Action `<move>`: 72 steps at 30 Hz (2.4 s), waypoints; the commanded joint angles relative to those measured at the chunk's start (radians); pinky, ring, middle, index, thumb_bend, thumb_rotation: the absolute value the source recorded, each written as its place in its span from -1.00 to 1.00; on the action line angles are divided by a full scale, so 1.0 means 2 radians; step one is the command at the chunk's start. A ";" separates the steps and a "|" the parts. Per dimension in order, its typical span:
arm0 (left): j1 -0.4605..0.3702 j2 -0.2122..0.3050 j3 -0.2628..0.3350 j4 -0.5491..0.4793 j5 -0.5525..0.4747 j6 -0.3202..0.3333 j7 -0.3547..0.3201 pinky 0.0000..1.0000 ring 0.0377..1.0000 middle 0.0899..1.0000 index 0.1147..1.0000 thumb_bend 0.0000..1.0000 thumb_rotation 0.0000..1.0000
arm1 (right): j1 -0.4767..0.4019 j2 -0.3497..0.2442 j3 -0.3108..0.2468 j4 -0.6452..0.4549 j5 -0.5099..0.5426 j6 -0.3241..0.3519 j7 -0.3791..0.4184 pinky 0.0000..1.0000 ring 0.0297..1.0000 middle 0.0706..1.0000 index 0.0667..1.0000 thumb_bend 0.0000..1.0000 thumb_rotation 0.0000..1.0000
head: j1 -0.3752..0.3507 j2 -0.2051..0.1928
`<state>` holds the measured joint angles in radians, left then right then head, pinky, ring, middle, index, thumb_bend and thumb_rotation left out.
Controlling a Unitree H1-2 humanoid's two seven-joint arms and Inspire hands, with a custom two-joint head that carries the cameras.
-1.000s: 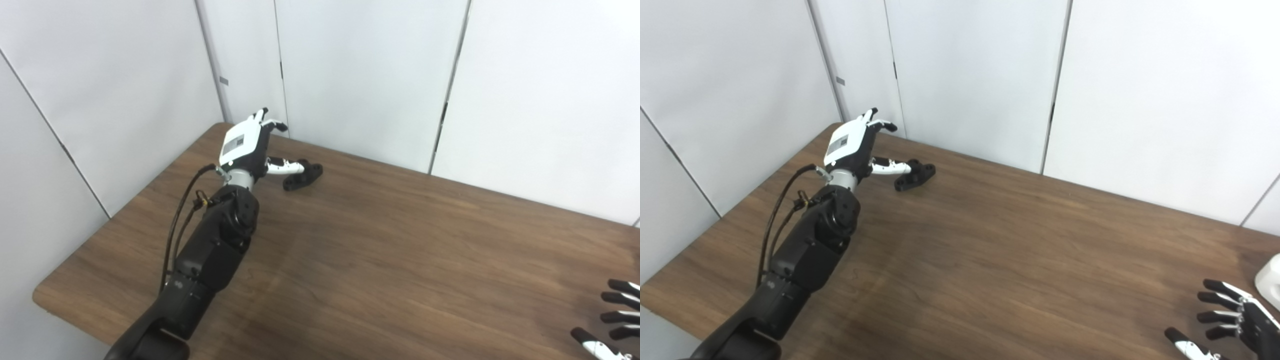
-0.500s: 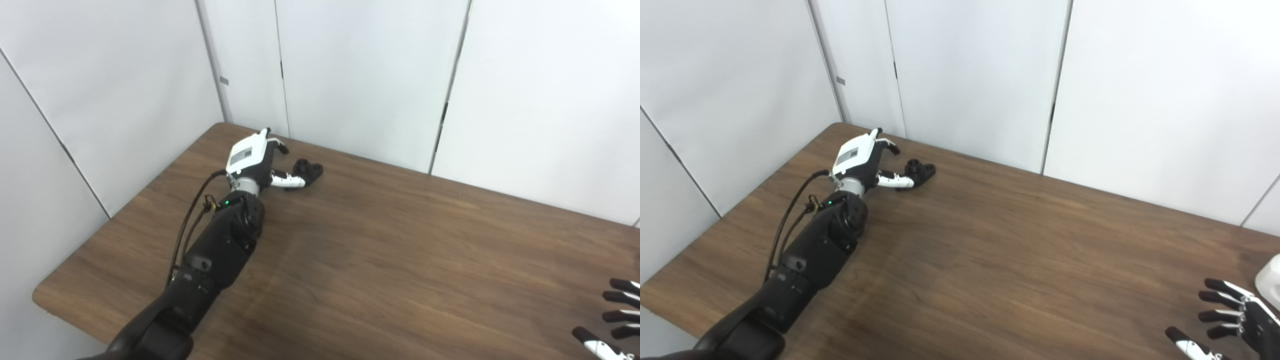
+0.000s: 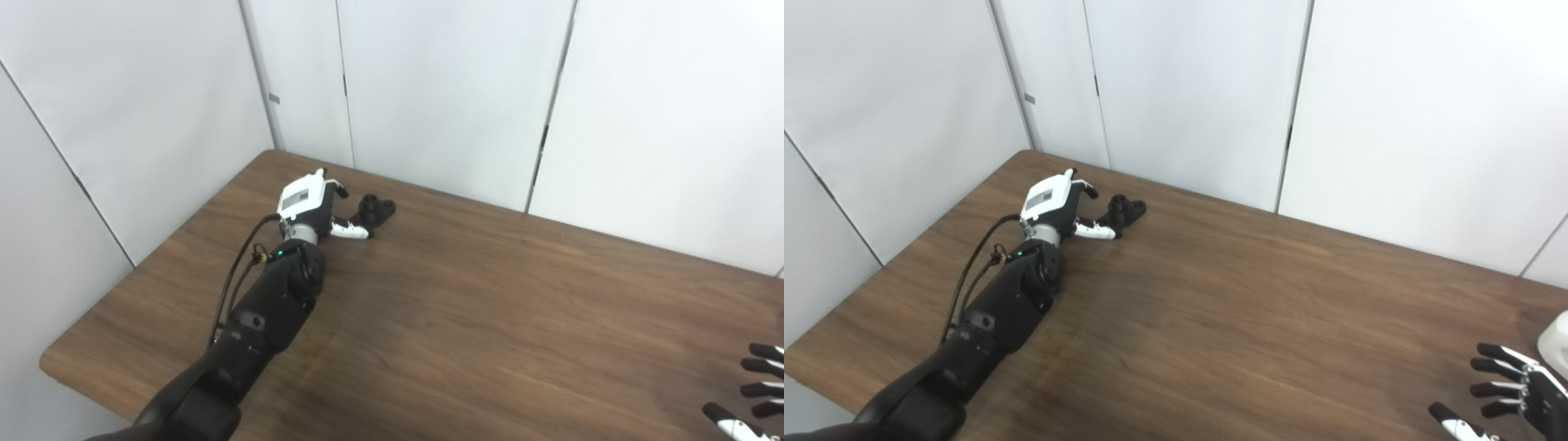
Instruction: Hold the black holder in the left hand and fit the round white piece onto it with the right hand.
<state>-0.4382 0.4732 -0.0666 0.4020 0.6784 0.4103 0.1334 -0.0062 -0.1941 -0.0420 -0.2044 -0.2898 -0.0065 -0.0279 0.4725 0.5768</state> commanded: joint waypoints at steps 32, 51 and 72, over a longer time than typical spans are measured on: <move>-0.043 -0.029 -0.008 0.111 -0.049 -0.068 0.109 0.75 0.99 0.90 0.33 0.92 -0.40 | -0.003 -0.002 -0.003 -0.058 -0.003 0.024 0.009 -0.15 0.07 0.28 0.34 0.12 -1.00 | -0.010 0.012; -0.040 -0.018 -0.032 0.129 -0.067 -0.085 0.086 0.98 0.93 0.70 -0.21 0.35 -0.69 | -0.007 -0.005 -0.004 -0.064 -0.003 0.036 0.010 -0.14 0.07 0.27 0.34 0.12 -1.00 | -0.006 0.016; 0.056 -0.004 -0.090 -0.035 -0.079 -0.137 -0.016 0.97 0.99 0.83 -0.17 0.05 -0.89 | -0.021 0.006 0.005 -0.058 -0.014 0.032 0.004 -0.19 0.04 0.25 0.33 0.11 -1.00 | -0.033 0.019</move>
<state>-0.3513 0.4684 -0.2084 0.3639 0.5191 0.1573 0.1800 -0.0132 -0.1833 -0.0312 -0.3015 -0.3068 0.0775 -0.0058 0.4096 0.6136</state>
